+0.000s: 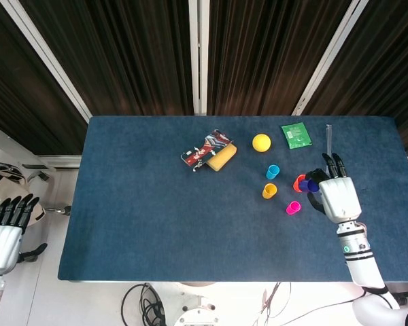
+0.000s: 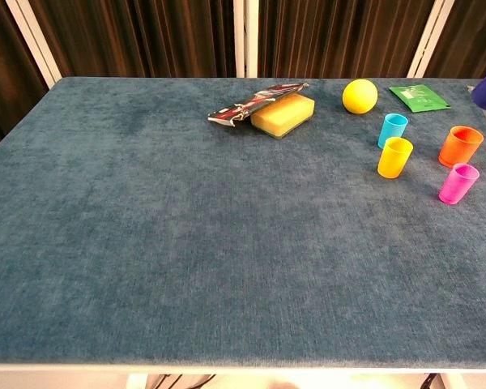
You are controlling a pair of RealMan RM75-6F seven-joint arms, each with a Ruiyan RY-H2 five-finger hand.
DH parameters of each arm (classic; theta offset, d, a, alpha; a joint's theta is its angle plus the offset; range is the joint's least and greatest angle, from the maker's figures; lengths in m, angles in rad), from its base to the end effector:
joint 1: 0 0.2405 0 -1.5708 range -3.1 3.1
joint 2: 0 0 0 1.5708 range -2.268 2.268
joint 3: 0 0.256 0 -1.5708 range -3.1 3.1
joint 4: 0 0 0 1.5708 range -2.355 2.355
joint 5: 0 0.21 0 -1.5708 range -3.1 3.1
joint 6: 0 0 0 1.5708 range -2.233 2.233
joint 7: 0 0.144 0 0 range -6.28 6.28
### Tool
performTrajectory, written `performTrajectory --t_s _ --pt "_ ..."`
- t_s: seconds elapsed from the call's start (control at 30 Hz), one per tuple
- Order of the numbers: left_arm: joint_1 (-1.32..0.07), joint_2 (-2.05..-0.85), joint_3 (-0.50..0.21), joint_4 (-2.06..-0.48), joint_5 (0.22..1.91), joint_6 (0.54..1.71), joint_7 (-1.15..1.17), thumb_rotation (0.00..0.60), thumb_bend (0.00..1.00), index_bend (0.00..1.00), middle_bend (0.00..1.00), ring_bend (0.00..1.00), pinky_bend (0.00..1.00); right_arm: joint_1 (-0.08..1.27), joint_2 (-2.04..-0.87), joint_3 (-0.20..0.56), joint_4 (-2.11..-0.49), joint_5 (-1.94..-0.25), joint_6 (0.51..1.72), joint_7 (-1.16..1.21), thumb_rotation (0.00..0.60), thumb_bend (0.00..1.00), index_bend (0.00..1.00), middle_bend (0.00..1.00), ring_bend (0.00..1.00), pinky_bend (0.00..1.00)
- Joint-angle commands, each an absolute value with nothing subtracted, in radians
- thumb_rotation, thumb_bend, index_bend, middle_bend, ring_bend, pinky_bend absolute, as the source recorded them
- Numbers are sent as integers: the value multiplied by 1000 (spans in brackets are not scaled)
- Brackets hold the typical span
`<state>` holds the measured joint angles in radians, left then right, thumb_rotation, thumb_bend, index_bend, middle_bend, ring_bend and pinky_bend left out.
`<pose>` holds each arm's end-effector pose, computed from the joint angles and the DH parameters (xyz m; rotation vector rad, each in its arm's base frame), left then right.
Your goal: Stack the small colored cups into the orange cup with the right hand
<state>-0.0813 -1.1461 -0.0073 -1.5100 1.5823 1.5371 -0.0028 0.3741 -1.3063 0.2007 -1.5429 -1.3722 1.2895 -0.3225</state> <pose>-0.3187 0.1719 0.1561 -1.4663 -0.8097 -0.8966 -0.2469 -0.2931 0.1069 1.5254 -0.6814 0.8953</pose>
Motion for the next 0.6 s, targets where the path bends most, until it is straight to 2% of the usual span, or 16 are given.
performTrajectory --t_s 0.03,0.27,0.6 --pt "-82 -1148 -8 -1507 1582 1536 -3 600 56 26 43 0 0 396 -1329 221 -1470 -1312 1242 -307 600 283 478 451 68 0" --pt "-88 -1155 -8 -1492 1572 1517 -13 600 56 26 43 0 0 432 -1405 230 -1325 -1242 1169 -268 600 283 481 451 73 0" --pt "-95 -1165 -12 -1467 1562 1501 -32 600 56 26 43 0 0 456 -1439 226 -1258 -1237 1143 -232 600 282 484 446 73 0"
